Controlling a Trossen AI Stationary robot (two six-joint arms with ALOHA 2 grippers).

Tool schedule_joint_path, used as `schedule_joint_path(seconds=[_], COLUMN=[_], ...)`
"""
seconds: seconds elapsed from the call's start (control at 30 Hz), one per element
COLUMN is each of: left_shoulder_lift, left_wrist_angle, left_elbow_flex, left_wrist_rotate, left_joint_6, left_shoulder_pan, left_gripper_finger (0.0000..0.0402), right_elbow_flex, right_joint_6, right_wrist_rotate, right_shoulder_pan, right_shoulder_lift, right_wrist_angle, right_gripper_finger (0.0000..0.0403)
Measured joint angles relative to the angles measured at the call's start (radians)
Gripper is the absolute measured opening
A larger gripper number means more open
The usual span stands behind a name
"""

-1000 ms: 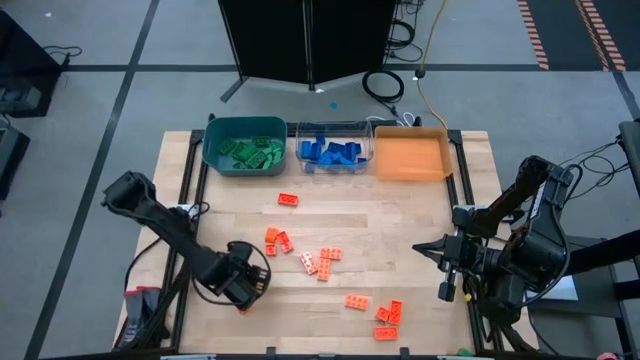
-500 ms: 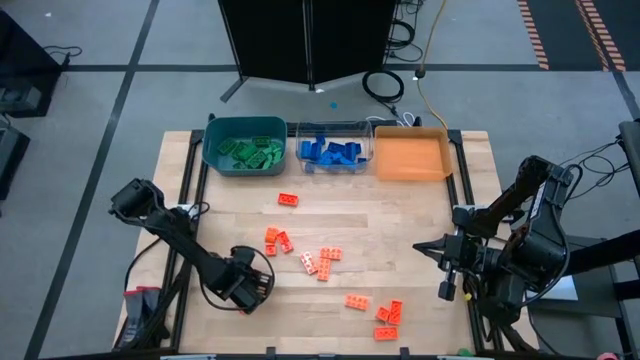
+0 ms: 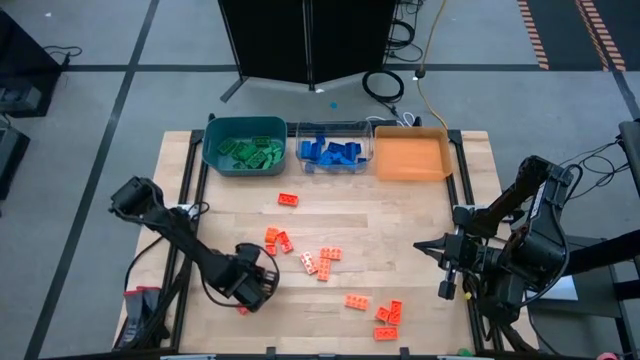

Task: Sort blocks
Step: Put the orange game piece into the orange transparent bin

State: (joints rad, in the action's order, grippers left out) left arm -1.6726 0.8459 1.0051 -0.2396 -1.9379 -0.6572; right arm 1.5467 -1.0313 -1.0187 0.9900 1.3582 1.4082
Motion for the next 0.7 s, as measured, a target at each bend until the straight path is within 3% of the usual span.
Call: schedule_joint_path(seconds=[0.23,0.4,0.57,0.7], left_shoulder_lift=[0.036,0.039,0.040,0.040], left_wrist_angle=[0.010,-0.001,-0.189,-0.497], left_elbow_flex=[0.117,0.234,0.327,0.347], left_wrist_rotate=[-0.159,-0.298,-0.420,-0.394], left_joint_6=[0.110,0.284,0.657,1.016], left_shoulder_pan=[0.079,0.180,0.337,0.487], left_gripper_finger=[0.0096,0.0096,0.0096,0.0096], right_elbow_flex=[0.000,0.000,0.000,0.000], right_joint_6=[0.000,-0.003,-0.003,-0.004], right_wrist_rotate=[0.000,0.000,0.000,0.000], right_shoulder_pan=[0.000,0.000,0.000,0.000], right_shoulder_lift=[0.000,0.000,0.000,0.000], right_wrist_angle=[0.000,-0.001,-0.001,-0.003], right_gripper_finger=[0.0000,0.0000,0.0000,0.0000])
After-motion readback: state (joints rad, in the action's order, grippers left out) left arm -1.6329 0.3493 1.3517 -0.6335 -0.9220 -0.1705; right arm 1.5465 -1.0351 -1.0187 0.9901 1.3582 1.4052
